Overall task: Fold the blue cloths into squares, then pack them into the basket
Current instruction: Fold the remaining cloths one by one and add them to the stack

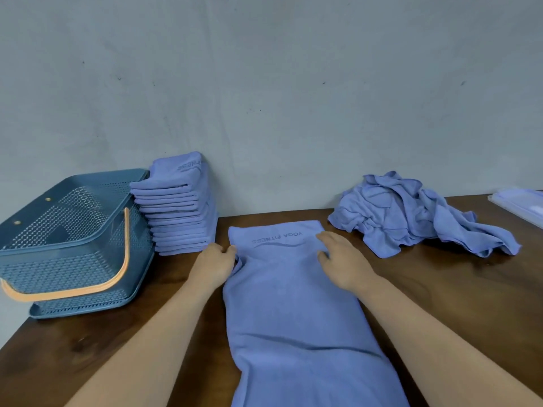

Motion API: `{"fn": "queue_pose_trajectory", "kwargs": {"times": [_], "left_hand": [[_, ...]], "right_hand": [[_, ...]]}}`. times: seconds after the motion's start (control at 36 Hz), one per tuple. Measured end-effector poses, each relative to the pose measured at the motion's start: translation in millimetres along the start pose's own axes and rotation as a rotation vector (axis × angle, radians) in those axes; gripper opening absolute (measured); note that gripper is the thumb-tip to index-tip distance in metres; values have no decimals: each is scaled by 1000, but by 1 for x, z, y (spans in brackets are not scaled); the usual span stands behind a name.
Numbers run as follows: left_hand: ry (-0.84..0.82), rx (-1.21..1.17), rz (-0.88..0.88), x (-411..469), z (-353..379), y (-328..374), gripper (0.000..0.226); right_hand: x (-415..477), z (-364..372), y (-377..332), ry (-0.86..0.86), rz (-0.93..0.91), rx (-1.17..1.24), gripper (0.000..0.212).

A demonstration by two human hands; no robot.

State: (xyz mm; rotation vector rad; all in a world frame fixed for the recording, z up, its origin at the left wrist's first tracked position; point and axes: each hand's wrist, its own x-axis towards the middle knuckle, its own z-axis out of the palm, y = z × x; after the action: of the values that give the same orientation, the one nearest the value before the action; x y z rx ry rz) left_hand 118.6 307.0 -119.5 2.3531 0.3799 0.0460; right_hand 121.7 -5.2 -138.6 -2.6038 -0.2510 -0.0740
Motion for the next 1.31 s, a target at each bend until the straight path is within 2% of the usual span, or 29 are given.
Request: {"fn": "queue_pose_trajectory", "kwargs": {"times": [0.08, 0.17, 0.25, 0.39, 0.44, 0.53, 0.56, 0.64, 0.69, 0.83, 1.0, 1.11, 1.19, 1.31], "left_hand": [[-18, 146, 41, 26, 14, 4, 42], [20, 307, 51, 40, 21, 10, 17], [99, 352, 57, 57, 26, 13, 4], [215, 581, 137, 76, 35, 13, 22], [279, 600, 225, 76, 46, 14, 36], [331, 554, 420, 72, 65, 16, 40], [268, 531, 444, 73, 68, 15, 44], [-23, 510, 278, 88, 66, 12, 61], [-124, 518, 210, 99, 62, 8, 69], [-196, 560, 160, 114, 66, 8, 73], [-196, 560, 170, 125, 68, 7, 76], [-124, 448, 203, 122, 66, 7, 74], [13, 244, 253, 107, 58, 5, 65], [29, 50, 290, 70, 49, -17, 49]], "right_hand": [[30, 8, 3, -70, 22, -43, 58], [57, 15, 8, -179, 45, -121, 63], [76, 20, 21, -209, 69, -212, 68], [95, 26, 27, -172, 86, -253, 76], [101, 29, 27, -169, 95, -258, 78], [108, 33, 27, -162, 97, -263, 79], [111, 34, 27, -160, 96, -264, 80], [121, 34, 30, -162, 97, -260, 81], [126, 34, 33, -182, 92, -261, 83], [136, 25, 41, -221, 84, -220, 91], [137, 31, 43, -171, 64, -206, 96], [138, 32, 43, -35, 53, -109, 83], [127, 29, 46, 115, 12, 206, 58], [91, 19, 54, 163, -3, 510, 29]]}}
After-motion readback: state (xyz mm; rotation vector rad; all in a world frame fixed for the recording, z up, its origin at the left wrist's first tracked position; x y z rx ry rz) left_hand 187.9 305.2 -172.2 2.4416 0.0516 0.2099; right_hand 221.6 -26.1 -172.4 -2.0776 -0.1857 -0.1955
